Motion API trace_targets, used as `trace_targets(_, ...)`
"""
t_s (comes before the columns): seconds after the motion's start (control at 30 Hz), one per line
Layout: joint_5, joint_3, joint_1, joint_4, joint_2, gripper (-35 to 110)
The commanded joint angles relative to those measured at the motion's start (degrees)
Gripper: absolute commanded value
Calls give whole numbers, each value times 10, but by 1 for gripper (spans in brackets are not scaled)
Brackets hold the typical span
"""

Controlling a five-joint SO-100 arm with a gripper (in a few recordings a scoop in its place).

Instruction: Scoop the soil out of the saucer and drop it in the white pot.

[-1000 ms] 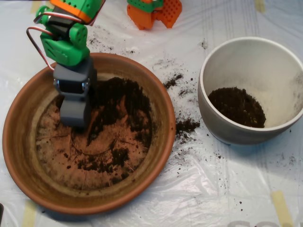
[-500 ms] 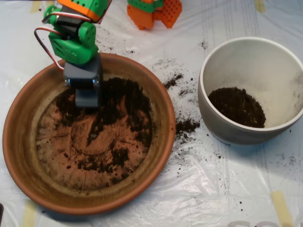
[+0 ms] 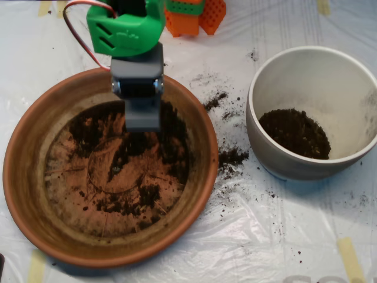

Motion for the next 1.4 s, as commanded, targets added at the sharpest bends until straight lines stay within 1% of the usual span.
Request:
trace_targets(0.0,14,-104,-35,40,31,-1)
trace_targets(0.37,63,-221,-199,129,50,-1)
trace_targets(0.57,72,-335,-279,186,26,-1)
trace_targets(0.8,53,-320,-373,187,33,0)
trace_targets(0.87,46,-307,-399,186,24,3)
trace_targets(0.93,45,-299,-413,180,15,10)
trace_targets(1.0,46,-296,-417,173,7,21)
trace_targets(1.03,40,-295,-418,171,1,33)
trace_targets(1.37,33,-284,-413,171,-9,31)
